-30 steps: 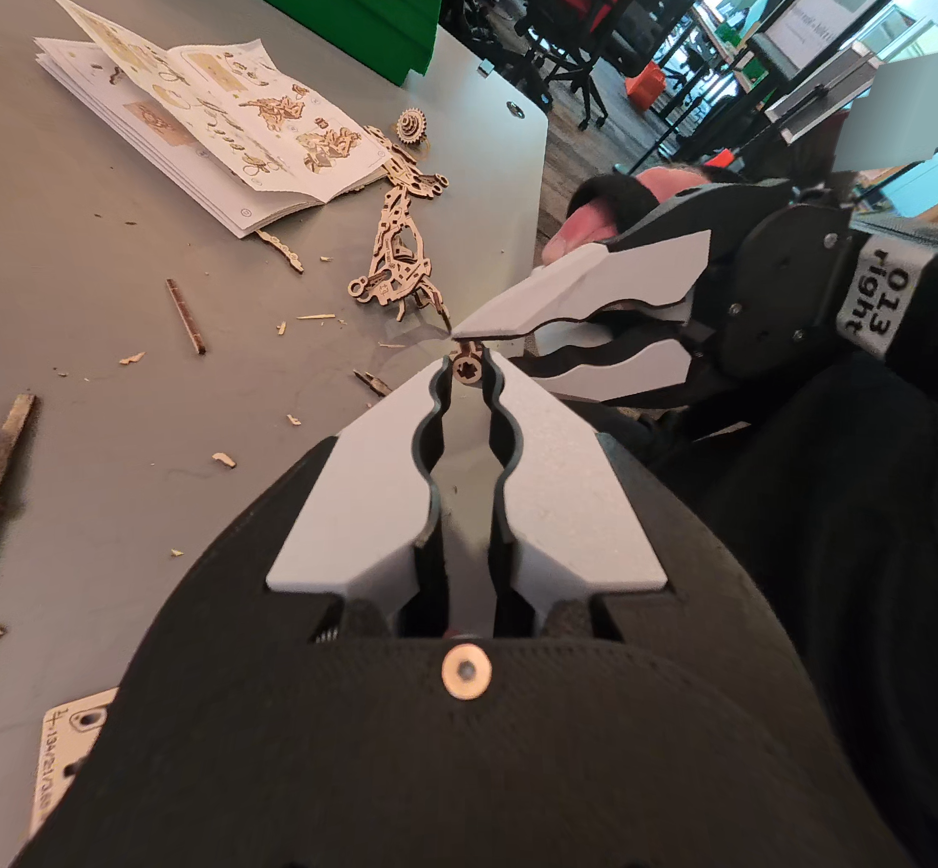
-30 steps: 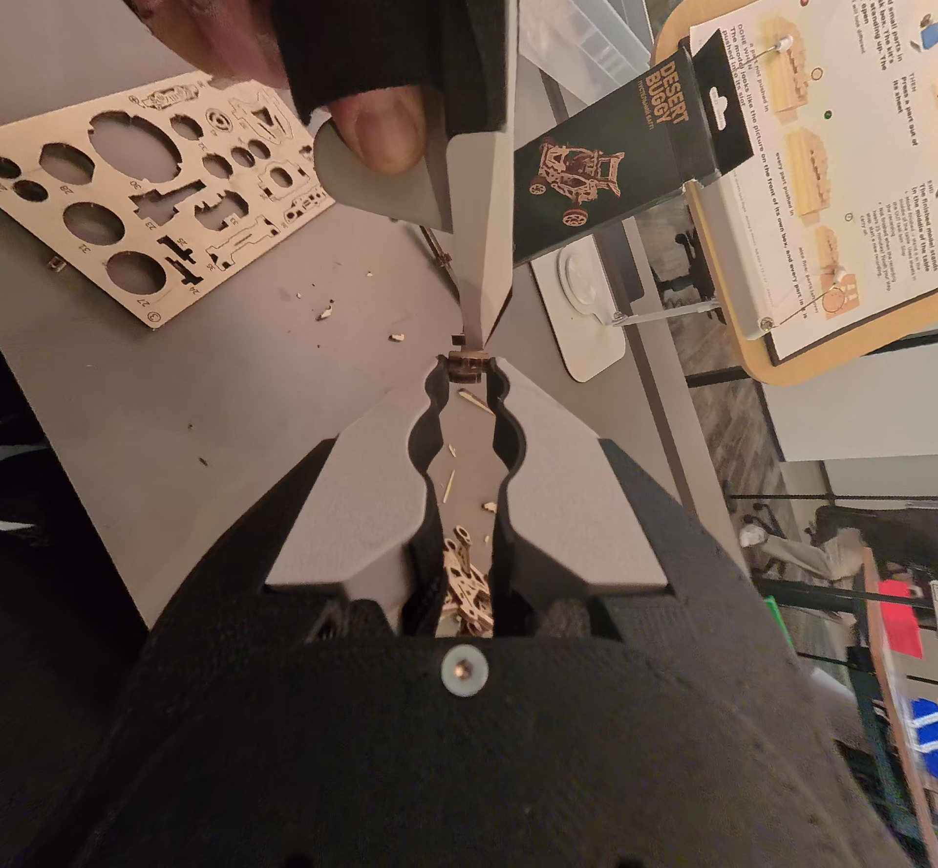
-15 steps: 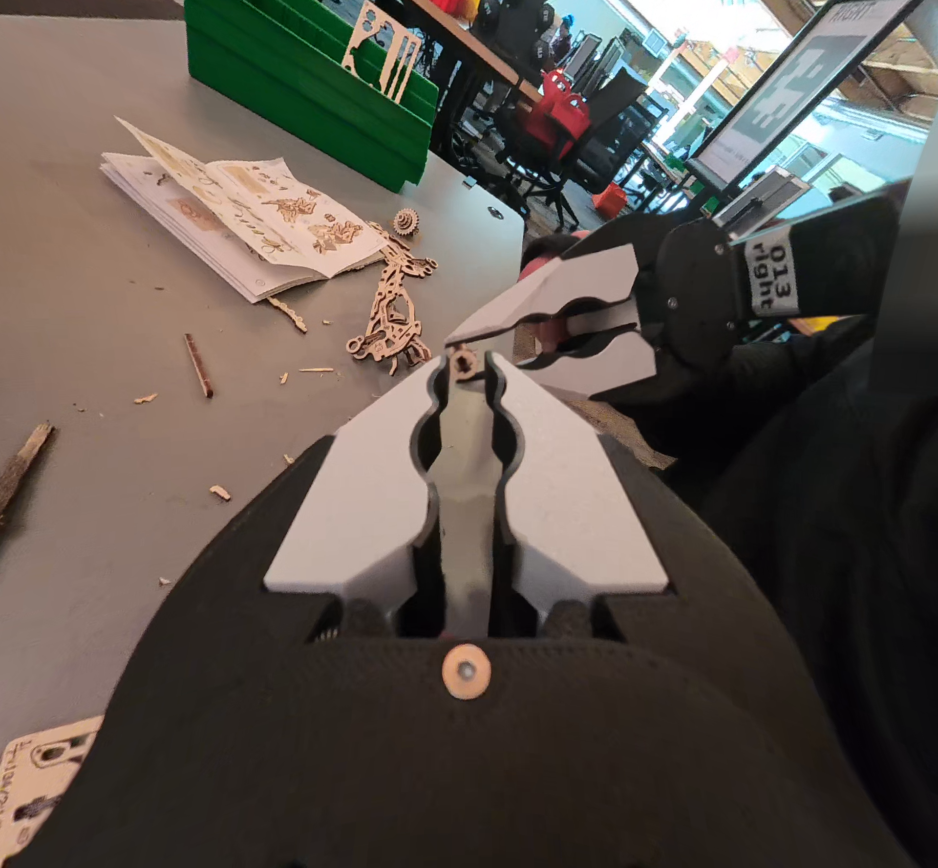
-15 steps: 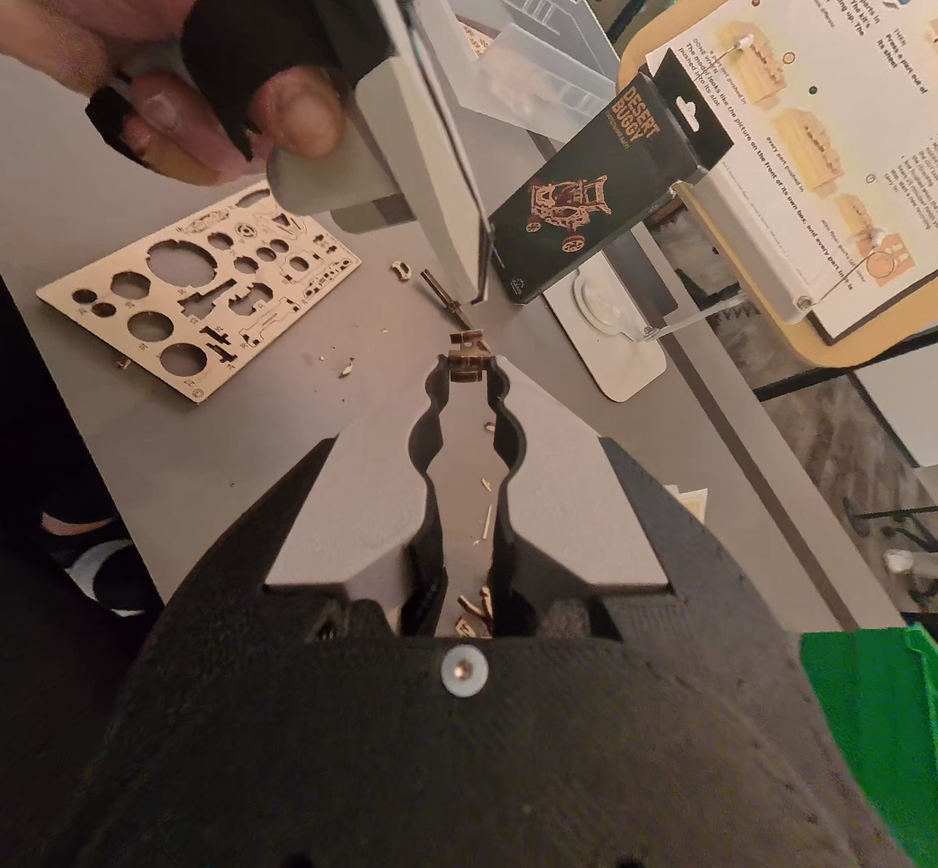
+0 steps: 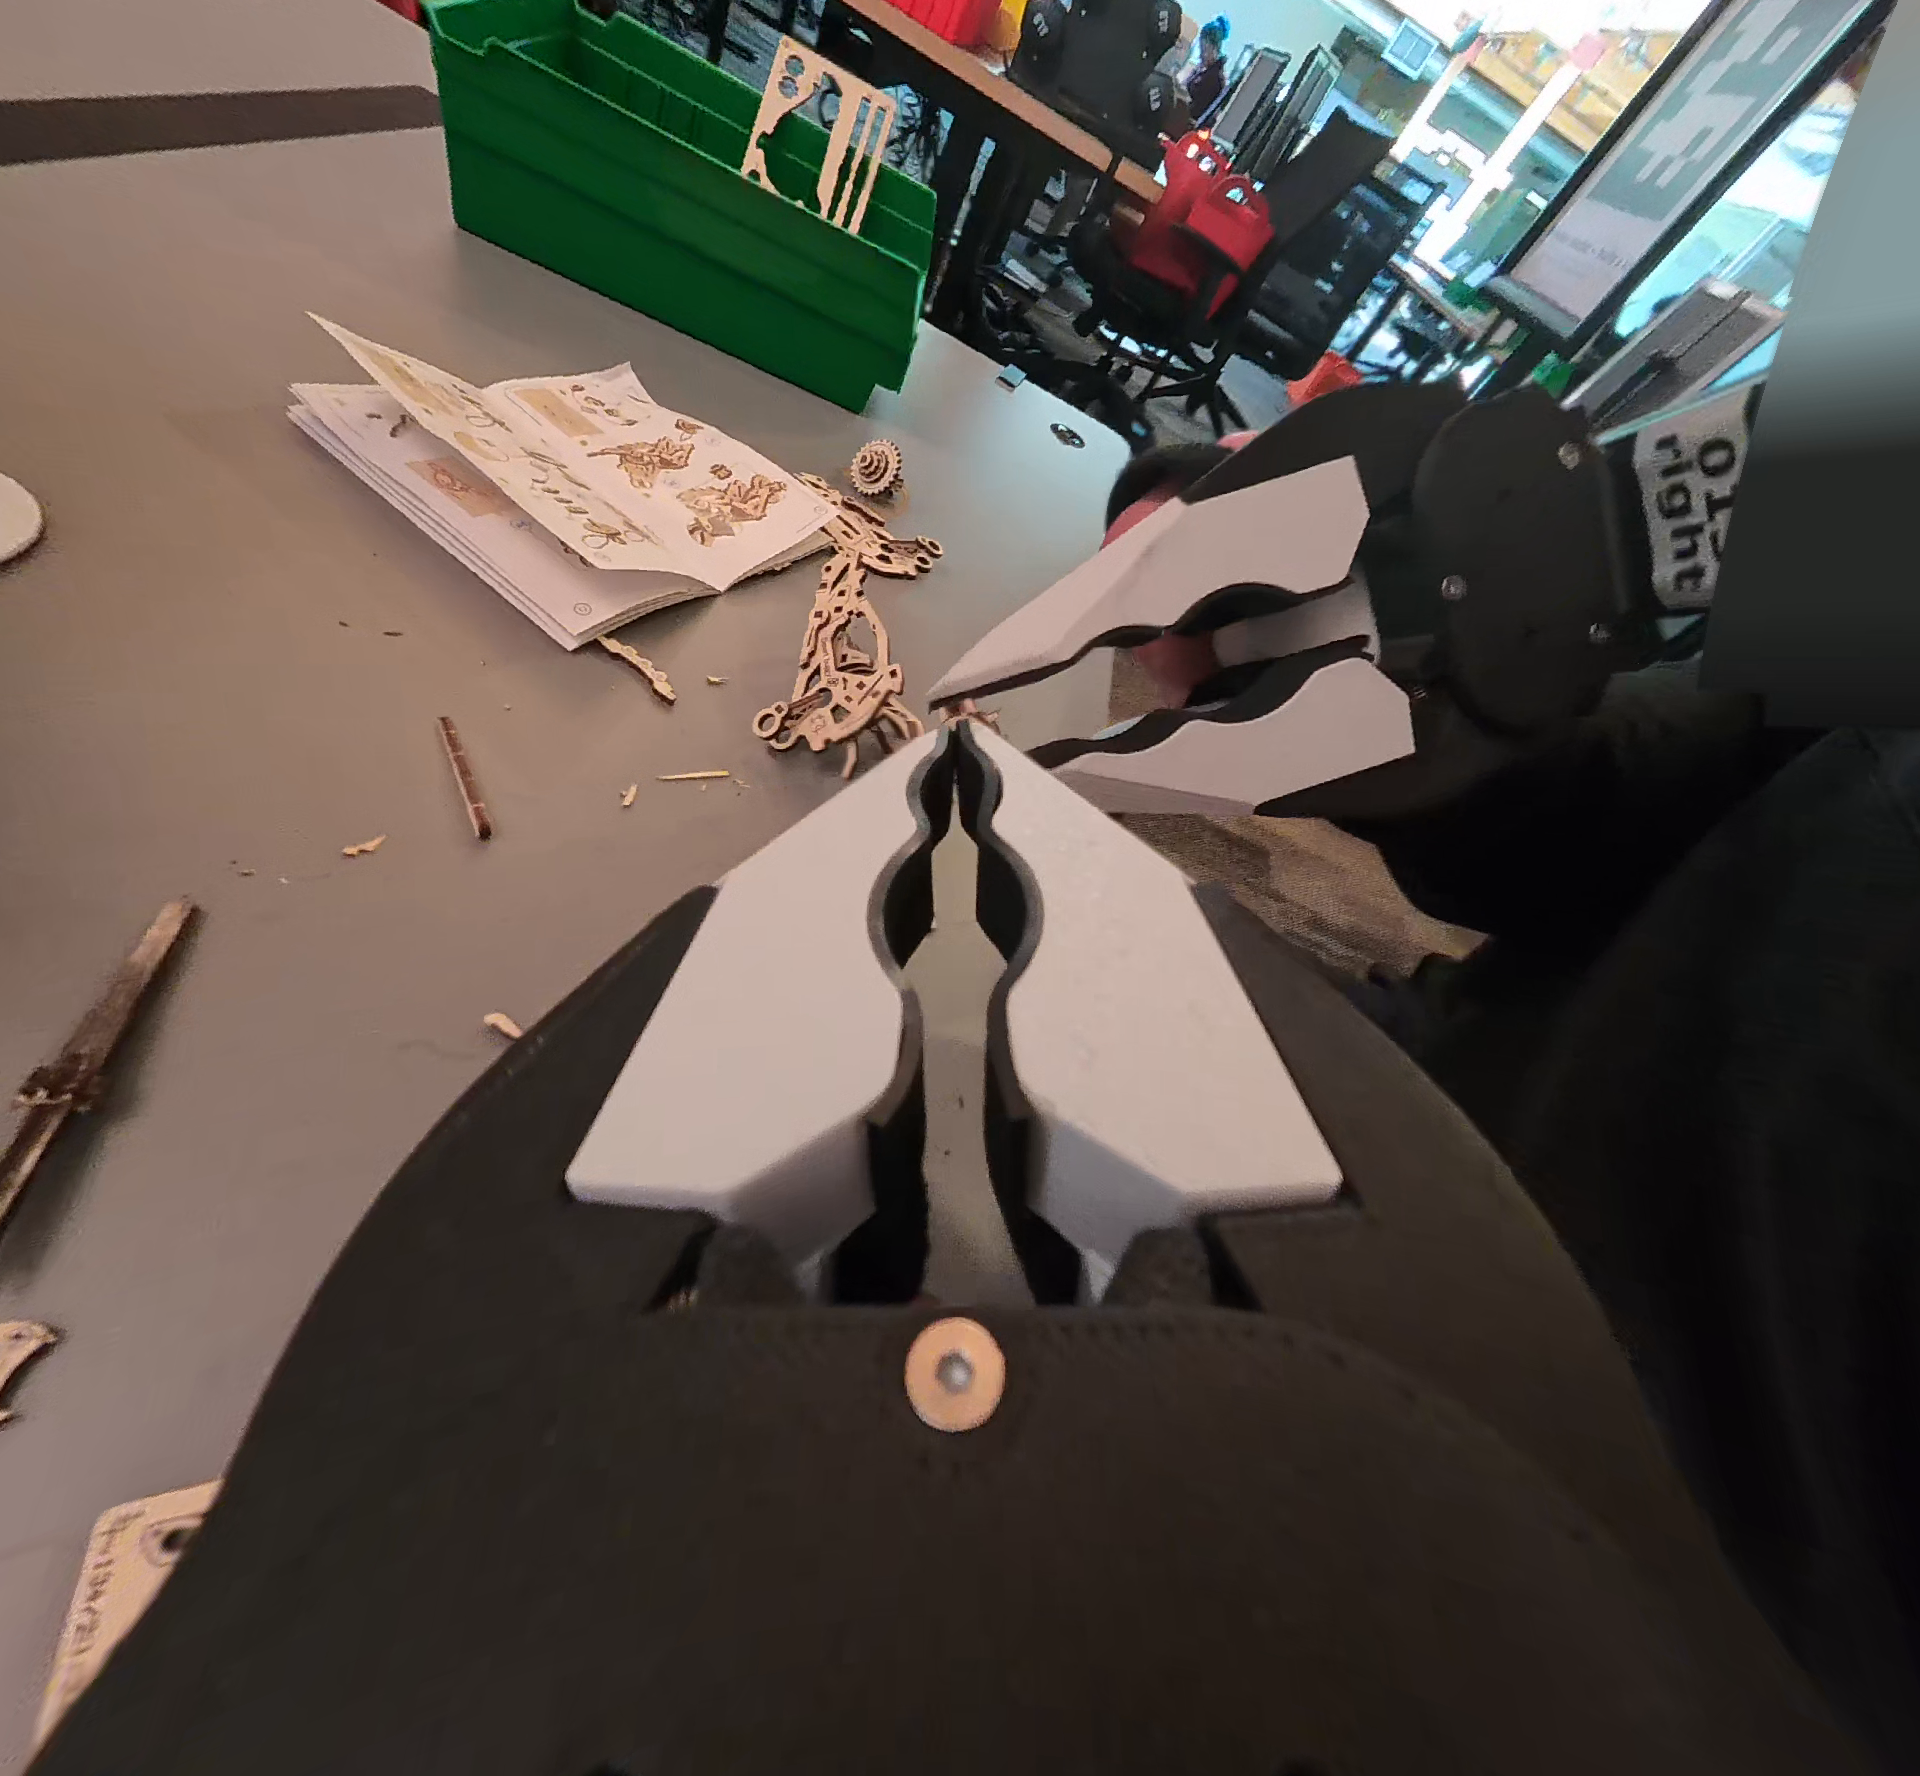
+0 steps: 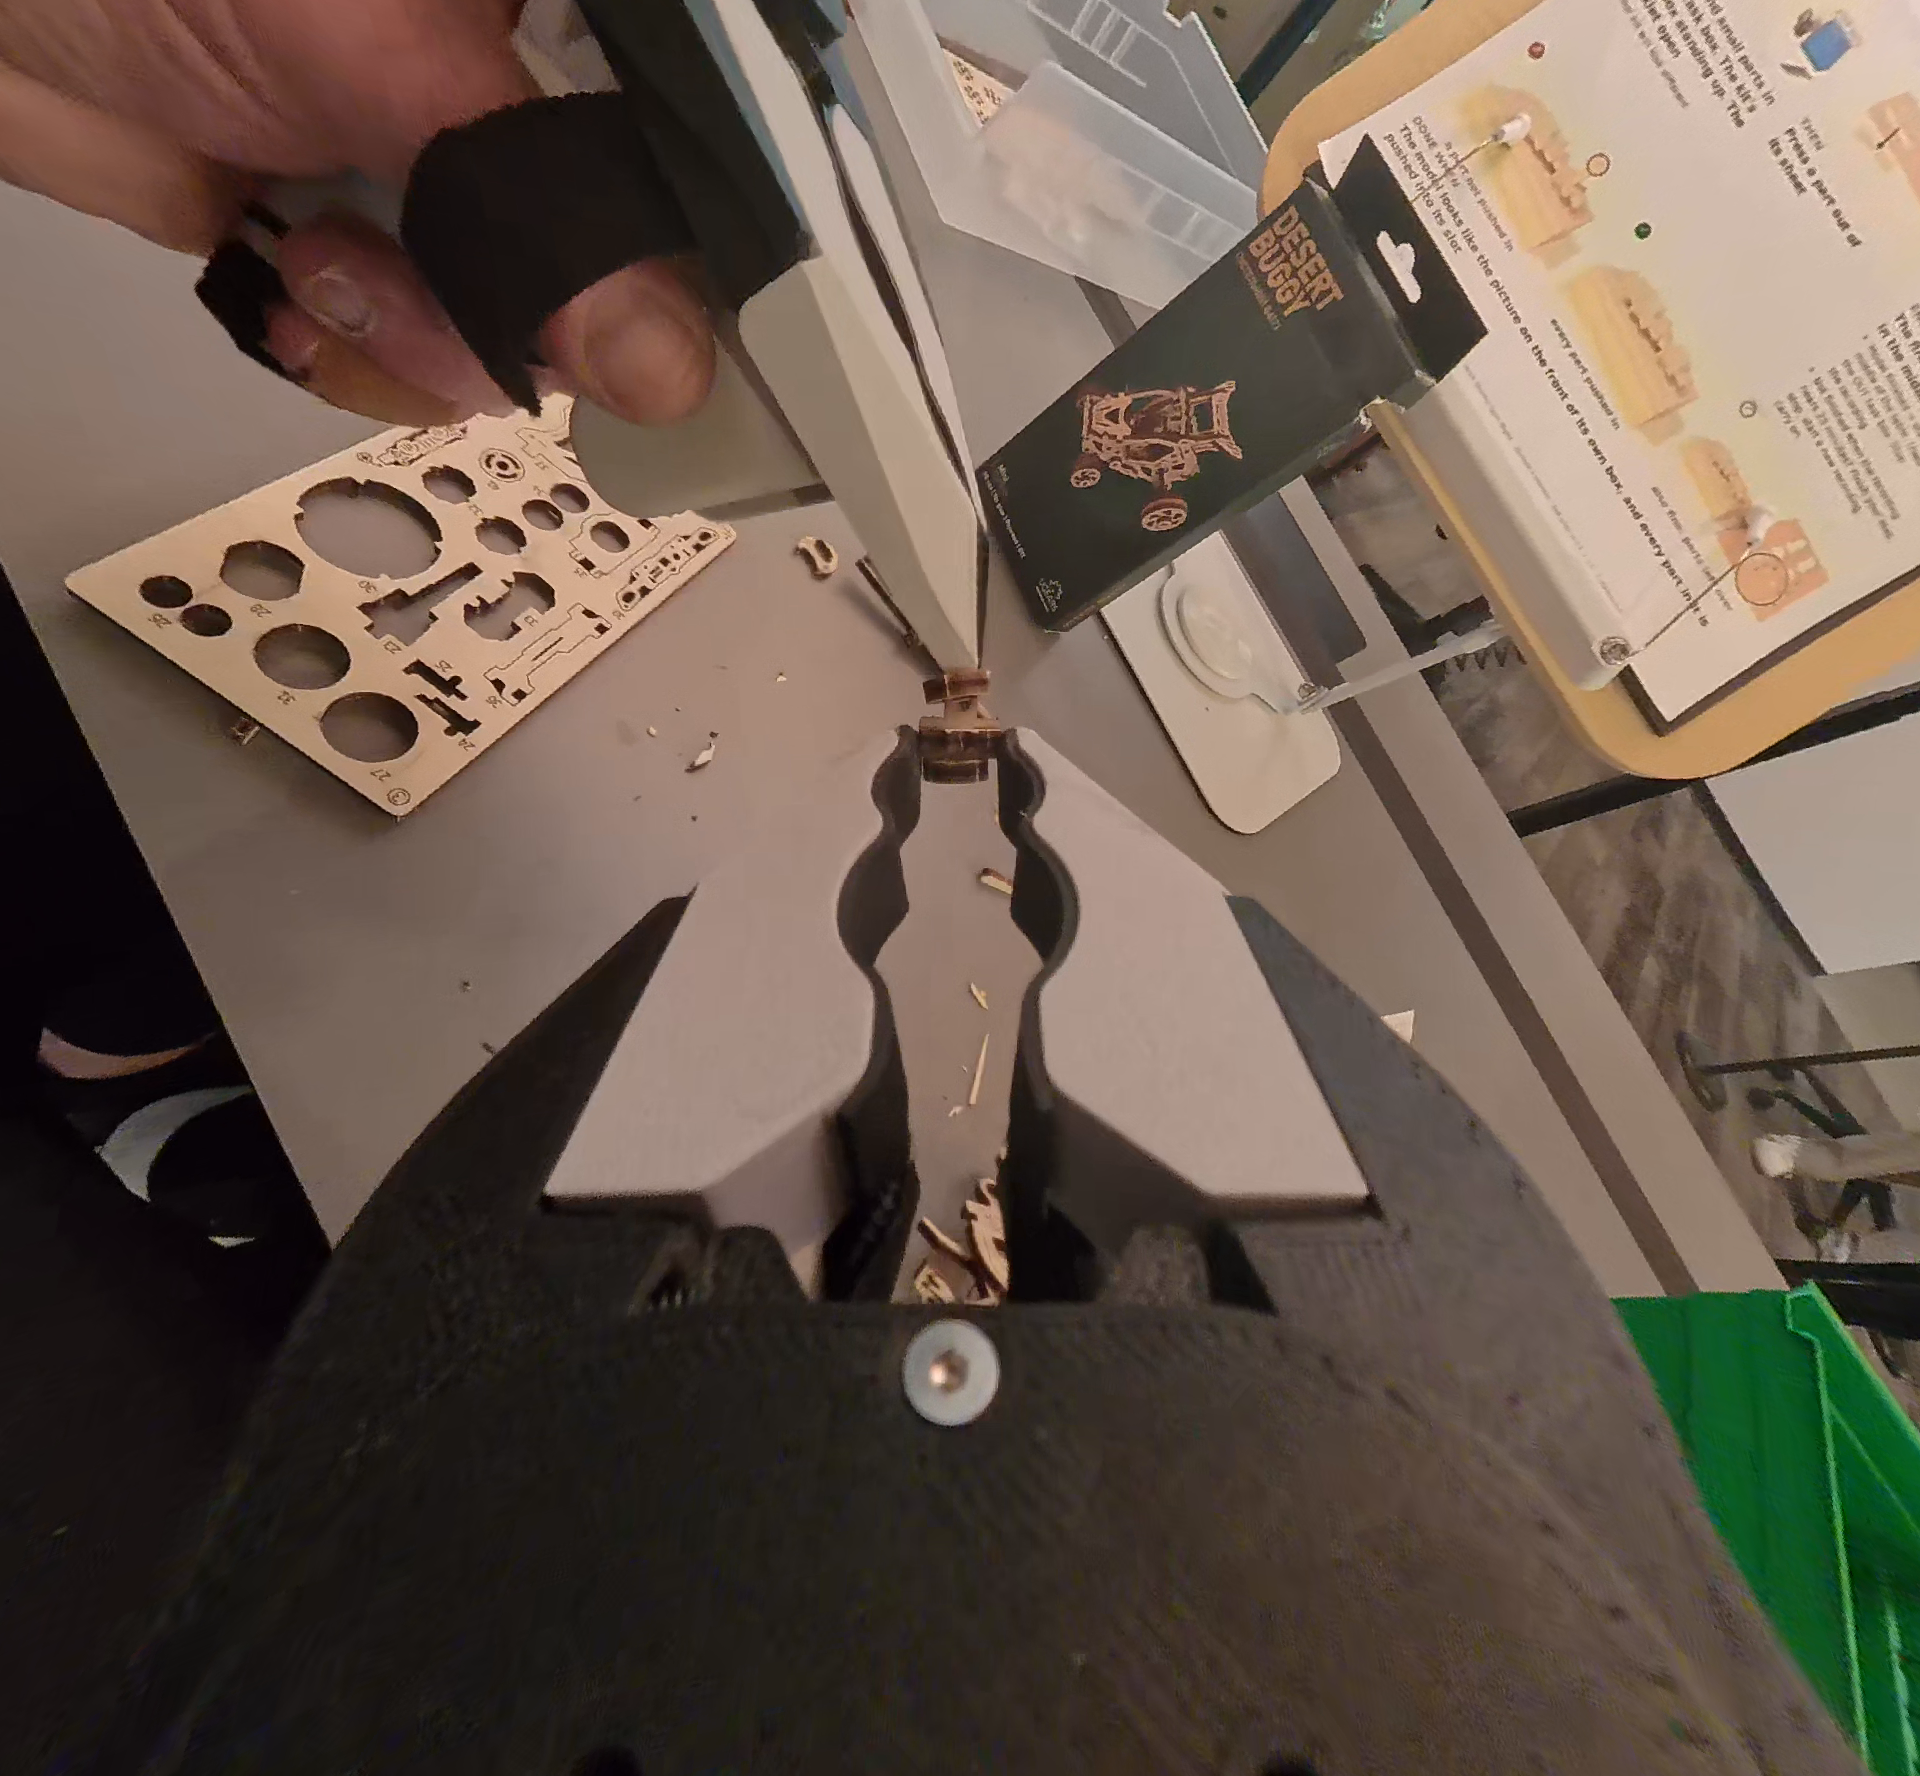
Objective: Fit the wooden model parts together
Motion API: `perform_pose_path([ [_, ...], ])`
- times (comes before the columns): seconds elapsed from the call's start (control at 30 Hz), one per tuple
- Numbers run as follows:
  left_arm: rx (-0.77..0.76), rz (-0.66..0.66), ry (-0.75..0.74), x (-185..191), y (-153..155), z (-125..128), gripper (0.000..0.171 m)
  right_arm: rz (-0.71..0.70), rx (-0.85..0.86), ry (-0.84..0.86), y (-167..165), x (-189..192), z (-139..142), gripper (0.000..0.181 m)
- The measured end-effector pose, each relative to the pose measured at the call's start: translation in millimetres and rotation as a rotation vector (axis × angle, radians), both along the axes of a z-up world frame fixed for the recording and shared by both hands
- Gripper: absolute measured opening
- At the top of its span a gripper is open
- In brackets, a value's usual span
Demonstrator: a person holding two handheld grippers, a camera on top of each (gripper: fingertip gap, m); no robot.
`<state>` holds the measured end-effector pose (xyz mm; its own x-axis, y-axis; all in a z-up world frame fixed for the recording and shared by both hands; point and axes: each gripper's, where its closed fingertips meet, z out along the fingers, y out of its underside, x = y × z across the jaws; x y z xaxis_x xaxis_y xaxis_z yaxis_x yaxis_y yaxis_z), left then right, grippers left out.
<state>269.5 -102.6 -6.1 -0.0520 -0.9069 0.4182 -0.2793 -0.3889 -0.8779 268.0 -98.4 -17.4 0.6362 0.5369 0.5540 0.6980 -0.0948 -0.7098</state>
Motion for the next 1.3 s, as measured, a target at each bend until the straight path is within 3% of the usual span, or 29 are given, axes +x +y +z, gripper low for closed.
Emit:
perform_pose_path([
  [0.37, 0.321, 0.031, 0.148, 1.7, -1.1, -1.6, 0.000, -0.011, 0.014, -0.081, -0.6, 1.4, -2.1, 0.012],
  [0.53, 0.314, 0.017, 0.145, 1.5, -1.7, 0.5, 0.000, -0.007, 0.021, -0.079, -1.4, 1.1, 0.4, 0.012],
  [0.77, 0.466, 0.048, 0.225, -0.4, -1.6, 0.3, 0.000, 0.001, 0.019, -0.074, -1.7, -1.2, -0.3, 0.012],
  [1.0, 0.393, 0.060, 0.139, -3.3, -2.8, 12.9, 0.000, 0.037, 0.008, 0.096, -1.7, -8.5, 6.3, 0.012],
  [1.13, 0.251, 0.071, 0.023, -10.9, 0.7, 27.6, 0.000, 0.063, 0.008, 0.195, -3.8, -9.0, 14.6, 0.012],
  [1.3, 0.015, 0.042, -0.092, -13.3, -3.0, 35.0, 0.015, 0.123, -0.015, 0.421, -7.3, -8.4, 29.5, 0.012],
])
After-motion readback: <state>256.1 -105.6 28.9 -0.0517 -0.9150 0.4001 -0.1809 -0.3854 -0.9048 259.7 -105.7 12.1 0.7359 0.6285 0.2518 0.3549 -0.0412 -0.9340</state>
